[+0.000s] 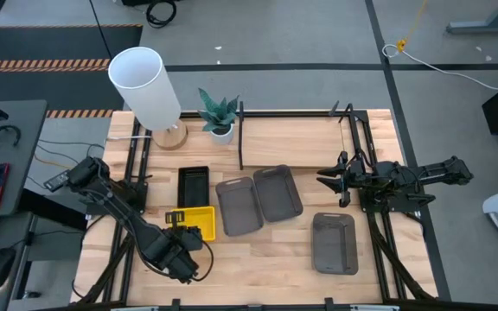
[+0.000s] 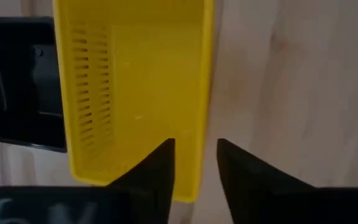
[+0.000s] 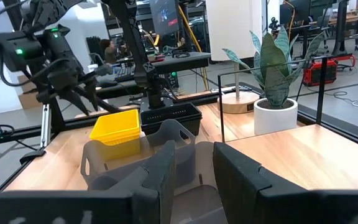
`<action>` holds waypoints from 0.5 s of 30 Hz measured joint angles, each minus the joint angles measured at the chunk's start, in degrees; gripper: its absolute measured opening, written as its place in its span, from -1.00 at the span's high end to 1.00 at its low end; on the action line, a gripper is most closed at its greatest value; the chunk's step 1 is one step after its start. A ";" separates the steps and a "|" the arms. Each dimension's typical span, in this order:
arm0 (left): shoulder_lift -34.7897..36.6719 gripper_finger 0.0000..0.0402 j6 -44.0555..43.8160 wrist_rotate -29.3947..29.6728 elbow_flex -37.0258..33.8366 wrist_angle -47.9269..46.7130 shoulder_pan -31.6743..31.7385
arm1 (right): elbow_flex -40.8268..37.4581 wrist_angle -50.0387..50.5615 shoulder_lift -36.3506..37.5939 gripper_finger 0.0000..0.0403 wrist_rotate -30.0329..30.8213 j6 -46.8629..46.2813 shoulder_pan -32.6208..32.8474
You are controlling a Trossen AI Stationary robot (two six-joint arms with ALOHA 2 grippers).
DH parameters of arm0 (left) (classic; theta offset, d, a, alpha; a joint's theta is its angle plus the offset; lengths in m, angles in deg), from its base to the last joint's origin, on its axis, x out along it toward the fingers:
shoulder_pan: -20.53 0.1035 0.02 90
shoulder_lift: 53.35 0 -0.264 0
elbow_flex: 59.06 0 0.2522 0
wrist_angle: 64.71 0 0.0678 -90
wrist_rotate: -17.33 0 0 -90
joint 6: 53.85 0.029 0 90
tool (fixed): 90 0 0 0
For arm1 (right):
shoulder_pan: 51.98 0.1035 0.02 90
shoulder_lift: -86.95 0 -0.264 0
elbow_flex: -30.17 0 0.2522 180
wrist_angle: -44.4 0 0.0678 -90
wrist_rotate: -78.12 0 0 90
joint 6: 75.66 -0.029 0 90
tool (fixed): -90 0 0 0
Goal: Stack baskets on shelf by color
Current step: Stack the left gray bin on the middle gray bin
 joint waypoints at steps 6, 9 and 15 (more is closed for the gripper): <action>0.00 0.15 -1.69 0.11 5.02 0.96 1.35 | 0.00 0.02 0.00 0.44 0.00 -0.02 0.01; -0.02 0.13 -5.89 0.20 8.00 2.87 2.68 | 0.00 0.01 0.01 0.44 -0.01 -0.01 0.00; -0.04 0.23 -18.10 10.58 13.36 9.41 5.54 | 0.00 0.02 0.00 0.44 -0.02 -0.02 0.02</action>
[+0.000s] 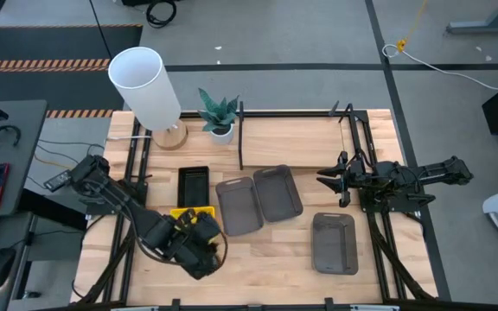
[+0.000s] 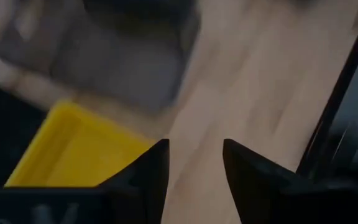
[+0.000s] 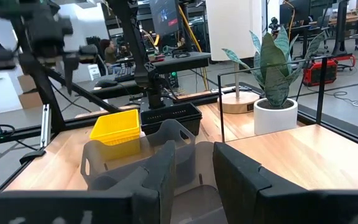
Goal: Stack baskets on shelf by color
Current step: Stack the left gray bin on the middle gray bin
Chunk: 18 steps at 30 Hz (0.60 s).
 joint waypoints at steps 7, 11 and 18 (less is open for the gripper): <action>-0.04 0.38 -1.86 16.40 5.54 6.48 2.64 | 0.00 -0.01 0.01 0.44 0.00 0.00 -0.01; -0.06 0.45 4.06 26.70 9.33 8.69 2.58 | 0.00 -0.06 0.01 0.44 0.02 0.00 -0.01; 3.35 0.66 9.41 41.70 9.89 13.64 -1.70 | -0.02 -12.22 0.00 0.44 -1.53 -9.31 -0.05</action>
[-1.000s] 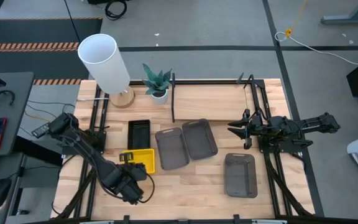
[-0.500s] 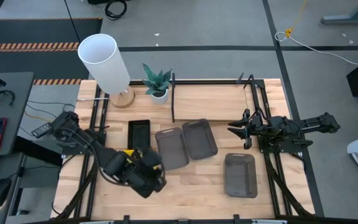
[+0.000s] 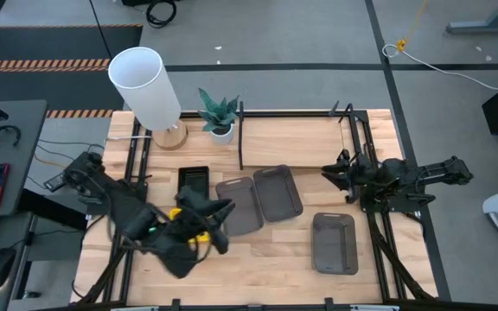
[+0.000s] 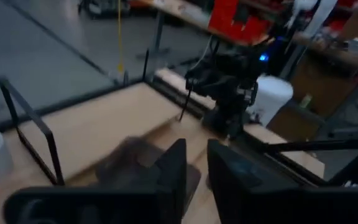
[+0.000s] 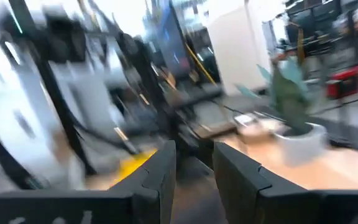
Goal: Stack baskets on shelf by color
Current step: Stack the left gray bin on the middle gray bin
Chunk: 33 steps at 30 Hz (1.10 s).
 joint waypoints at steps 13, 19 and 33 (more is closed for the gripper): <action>5.08 0.96 14.44 -5.25 -0.09 5.31 2.63 | 0.02 -14.02 -0.92 0.44 -5.08 -30.23 -1.57; 6.05 0.98 23.51 -14.31 -0.18 5.71 9.01 | 1.33 -14.25 -4.48 0.44 -7.44 -33.68 -1.57; 15.76 0.98 24.15 -15.83 -10.74 2.57 10.78 | 22.78 1.07 -27.45 0.44 -8.51 -21.70 -3.79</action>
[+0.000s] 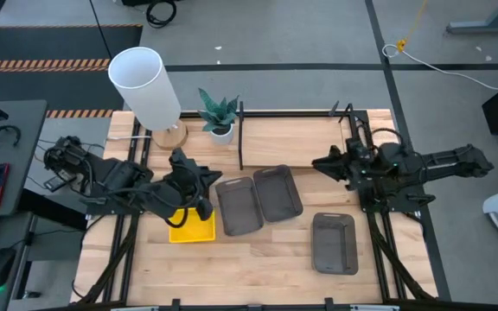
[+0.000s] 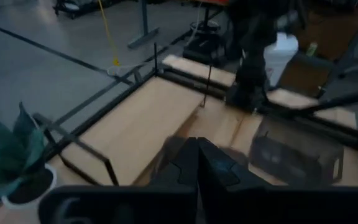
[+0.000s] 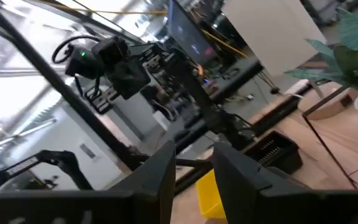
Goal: Stack baskets on shelf by color
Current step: Stack the left gray bin on the middle gray bin
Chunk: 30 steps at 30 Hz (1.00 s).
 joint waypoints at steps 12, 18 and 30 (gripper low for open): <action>15.35 0.98 6.46 -4.75 -27.00 25.87 -0.22 | 6.73 -17.64 -17.46 0.44 -0.06 -6.53 -0.91; 21.76 0.98 6.78 -6.59 -38.69 39.23 0.13 | 6.73 -24.58 -21.88 0.44 -1.10 -11.24 -0.40; 30.28 0.98 -1.46 -6.66 -54.77 49.89 0.81 | 13.22 -14.05 -31.00 0.44 -6.48 -8.59 -1.36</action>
